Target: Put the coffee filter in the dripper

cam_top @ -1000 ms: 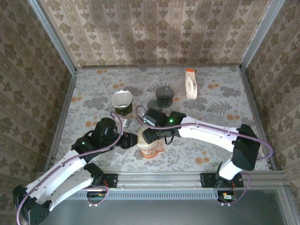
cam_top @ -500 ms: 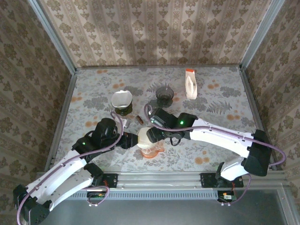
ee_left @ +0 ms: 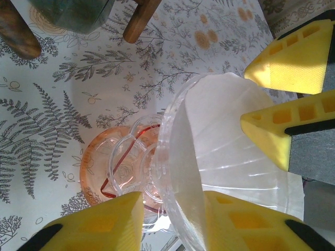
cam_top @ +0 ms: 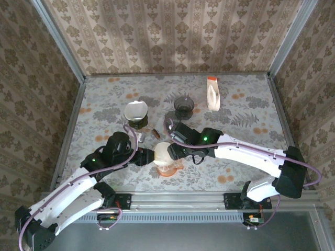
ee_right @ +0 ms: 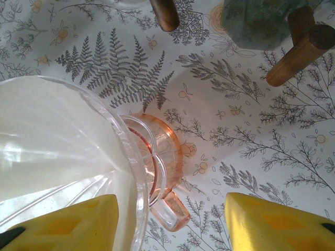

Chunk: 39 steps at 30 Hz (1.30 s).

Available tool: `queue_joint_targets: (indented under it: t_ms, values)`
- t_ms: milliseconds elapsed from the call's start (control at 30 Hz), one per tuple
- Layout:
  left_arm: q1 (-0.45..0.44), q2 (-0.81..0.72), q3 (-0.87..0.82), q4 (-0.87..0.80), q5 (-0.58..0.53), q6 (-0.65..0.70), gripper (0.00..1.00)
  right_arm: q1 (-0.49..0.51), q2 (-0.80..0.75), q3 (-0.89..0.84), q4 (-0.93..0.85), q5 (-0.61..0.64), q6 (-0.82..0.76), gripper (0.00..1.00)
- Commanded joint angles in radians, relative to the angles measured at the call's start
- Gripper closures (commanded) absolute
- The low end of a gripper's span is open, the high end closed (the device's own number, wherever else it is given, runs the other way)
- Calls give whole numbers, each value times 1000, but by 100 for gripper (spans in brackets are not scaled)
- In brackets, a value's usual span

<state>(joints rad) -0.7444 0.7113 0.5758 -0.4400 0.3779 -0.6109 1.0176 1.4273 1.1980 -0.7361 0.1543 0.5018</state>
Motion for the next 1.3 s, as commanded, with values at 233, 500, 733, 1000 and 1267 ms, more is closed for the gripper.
queue_joint_targets:
  t_ms: [233,500,733,1000,1267]
  values:
    - [2,-22,7,-11,1,-13,49,7,-27,-2,5,33,8,37]
    - [0,-23,-2,1,6,-22,51,7,-30,-5,6,40,12,36]
    - [-2,-21,2,4,7,-27,57,7,-29,-9,2,53,14,34]
    - [-3,-38,17,4,1,-39,42,9,-65,-12,10,52,15,34]
    - [-3,-56,24,-9,-5,-43,44,10,-66,-24,13,50,18,35]
